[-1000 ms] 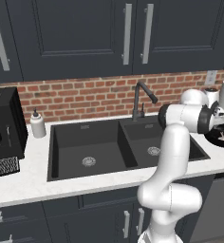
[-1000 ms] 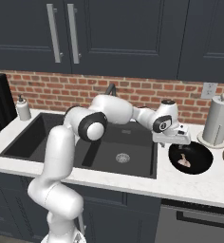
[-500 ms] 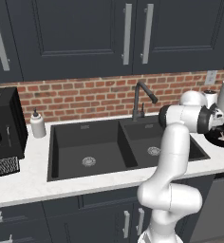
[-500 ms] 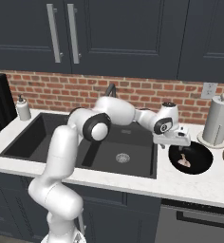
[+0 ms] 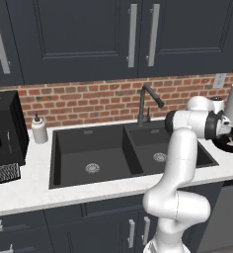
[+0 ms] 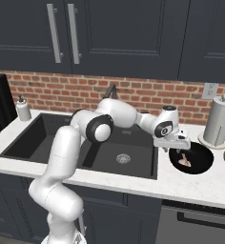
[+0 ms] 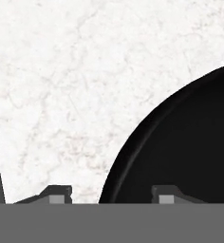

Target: Pick the garlic from the sink and place it in the bowl. Then pick the bowl and place it in the microwave. Then close the microwave door and press the start button.

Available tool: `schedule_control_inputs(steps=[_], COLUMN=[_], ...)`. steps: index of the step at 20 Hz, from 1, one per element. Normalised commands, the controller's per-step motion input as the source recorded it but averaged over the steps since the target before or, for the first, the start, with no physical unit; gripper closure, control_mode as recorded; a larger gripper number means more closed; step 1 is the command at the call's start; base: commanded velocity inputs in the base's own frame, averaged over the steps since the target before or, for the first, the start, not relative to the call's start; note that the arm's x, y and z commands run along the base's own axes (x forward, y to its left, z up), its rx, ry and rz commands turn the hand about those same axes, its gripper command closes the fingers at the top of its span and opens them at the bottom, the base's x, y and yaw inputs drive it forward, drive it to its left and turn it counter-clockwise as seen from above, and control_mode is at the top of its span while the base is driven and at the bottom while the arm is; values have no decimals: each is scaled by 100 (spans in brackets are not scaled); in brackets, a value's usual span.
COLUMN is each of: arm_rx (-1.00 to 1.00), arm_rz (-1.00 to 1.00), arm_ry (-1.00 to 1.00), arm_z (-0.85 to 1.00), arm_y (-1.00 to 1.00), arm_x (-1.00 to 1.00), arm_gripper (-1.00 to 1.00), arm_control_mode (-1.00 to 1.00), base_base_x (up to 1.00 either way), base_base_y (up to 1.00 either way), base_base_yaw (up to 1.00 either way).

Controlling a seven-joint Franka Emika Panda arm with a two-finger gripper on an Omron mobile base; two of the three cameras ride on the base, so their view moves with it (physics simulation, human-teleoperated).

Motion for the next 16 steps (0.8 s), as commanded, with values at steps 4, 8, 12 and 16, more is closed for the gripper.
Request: schedule_control_inputs(steps=[4,8,12,16], arm_rx=[0,0,0,0], arm_rz=[0,0,0,0], arm_ry=[0,0,-3,-4], arm_z=[-14,-2,7,18], arm_y=[0,0,12,54], arm_x=[0,0,-20,-46], arm_gripper=[100,100,100,100], arm_control_mode=[-100,-100,-100,-100], base_base_x=[0,0,0,0], base_base_y=[0,0,0,0], base_base_yaw=[0,0,0,0])
